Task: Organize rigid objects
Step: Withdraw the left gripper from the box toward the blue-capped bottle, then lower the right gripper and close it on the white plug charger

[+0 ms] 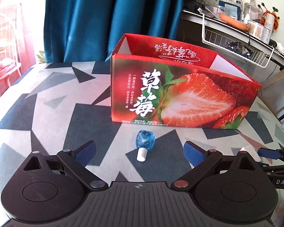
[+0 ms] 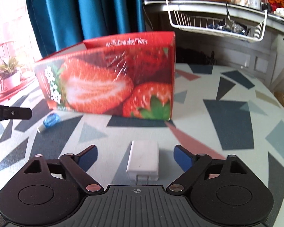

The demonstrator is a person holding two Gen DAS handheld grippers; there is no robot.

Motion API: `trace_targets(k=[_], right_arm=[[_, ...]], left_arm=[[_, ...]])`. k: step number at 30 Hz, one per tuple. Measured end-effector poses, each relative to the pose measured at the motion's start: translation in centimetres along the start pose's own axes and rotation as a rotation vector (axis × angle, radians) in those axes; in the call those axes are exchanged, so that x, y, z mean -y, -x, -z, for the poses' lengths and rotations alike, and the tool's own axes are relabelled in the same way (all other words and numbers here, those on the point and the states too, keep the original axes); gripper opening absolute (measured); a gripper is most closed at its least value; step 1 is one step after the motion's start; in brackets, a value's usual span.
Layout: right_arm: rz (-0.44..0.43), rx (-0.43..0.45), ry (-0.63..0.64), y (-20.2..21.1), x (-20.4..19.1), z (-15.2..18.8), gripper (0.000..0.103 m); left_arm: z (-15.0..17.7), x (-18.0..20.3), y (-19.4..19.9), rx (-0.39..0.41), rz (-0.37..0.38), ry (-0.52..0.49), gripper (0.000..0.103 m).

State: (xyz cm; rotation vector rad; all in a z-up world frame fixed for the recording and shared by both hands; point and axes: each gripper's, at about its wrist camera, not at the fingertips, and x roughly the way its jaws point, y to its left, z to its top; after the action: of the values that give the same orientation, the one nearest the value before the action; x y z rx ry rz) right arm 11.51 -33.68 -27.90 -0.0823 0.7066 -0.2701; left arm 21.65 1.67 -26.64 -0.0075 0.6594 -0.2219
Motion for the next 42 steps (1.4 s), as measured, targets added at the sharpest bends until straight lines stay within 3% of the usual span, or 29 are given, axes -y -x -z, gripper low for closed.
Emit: trace_targets(k=[16, 31, 42], right_arm=[[0.009, -0.059, 0.049, -0.8, -1.4, 1.0, 0.073], [0.021, 0.022, 0.105, -1.5, -1.6, 1.4, 0.033], [-0.007, 0.043, 0.097, -1.5, -1.2, 1.7, 0.033]], left_arm=[[1.6, -0.6, -0.1, -0.044, 0.009, 0.025, 0.099], [2.3, -0.5, -0.7, -0.069, 0.004, 0.026, 0.099], [1.3, -0.7, -1.8, -0.081, -0.008, 0.058, 0.093]])
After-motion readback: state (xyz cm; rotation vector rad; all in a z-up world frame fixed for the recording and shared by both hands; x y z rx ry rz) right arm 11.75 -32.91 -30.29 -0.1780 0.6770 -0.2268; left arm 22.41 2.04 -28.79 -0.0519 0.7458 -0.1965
